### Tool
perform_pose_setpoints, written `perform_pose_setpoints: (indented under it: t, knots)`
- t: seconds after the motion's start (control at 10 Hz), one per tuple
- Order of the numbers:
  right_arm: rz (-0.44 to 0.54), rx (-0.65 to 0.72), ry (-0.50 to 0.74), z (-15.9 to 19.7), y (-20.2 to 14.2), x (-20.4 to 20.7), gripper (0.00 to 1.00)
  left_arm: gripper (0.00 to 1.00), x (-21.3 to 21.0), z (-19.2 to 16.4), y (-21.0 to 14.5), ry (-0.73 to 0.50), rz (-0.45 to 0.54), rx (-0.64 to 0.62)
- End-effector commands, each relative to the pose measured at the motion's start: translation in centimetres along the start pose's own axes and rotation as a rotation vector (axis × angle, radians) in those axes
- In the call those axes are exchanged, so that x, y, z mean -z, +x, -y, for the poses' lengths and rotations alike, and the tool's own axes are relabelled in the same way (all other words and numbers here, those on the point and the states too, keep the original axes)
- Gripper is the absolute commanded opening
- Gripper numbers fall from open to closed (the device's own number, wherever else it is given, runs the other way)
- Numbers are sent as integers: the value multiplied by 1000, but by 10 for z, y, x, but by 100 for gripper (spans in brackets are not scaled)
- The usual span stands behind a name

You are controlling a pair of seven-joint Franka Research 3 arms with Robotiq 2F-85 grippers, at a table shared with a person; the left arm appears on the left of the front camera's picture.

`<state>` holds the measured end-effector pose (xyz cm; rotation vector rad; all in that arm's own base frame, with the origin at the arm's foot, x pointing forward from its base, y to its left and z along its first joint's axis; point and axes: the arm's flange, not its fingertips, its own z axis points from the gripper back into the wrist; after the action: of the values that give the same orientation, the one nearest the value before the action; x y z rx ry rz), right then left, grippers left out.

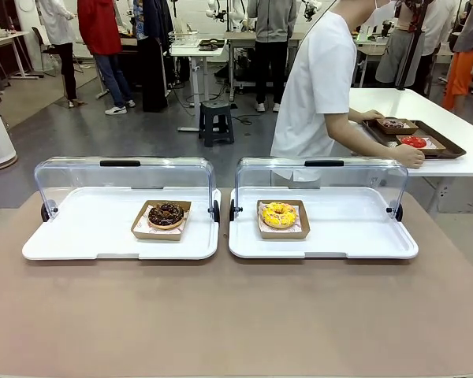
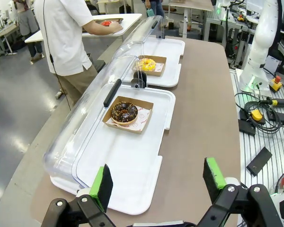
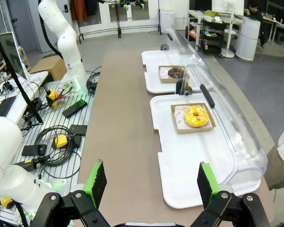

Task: Provide the desired donut to the person.
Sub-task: Place the picked Paper togo box onto the Handle tray extended by the person.

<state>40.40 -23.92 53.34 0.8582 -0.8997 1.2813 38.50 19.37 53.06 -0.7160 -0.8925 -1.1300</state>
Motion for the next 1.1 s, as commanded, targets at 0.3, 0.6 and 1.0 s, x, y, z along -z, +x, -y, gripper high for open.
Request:
perform_pose_setpoints:
  t: [0.3, 0.6, 1.0]
  knots:
    - [3, -3, 2, 0, 0, 1, 100, 100, -1, 1, 1, 1, 2, -5]
    - [3, -3, 2, 0, 0, 1, 100, 100, -1, 1, 1, 1, 2, -5]
    - [3, -3, 2, 0, 0, 1, 100, 100, -1, 1, 1, 1, 2, -5]
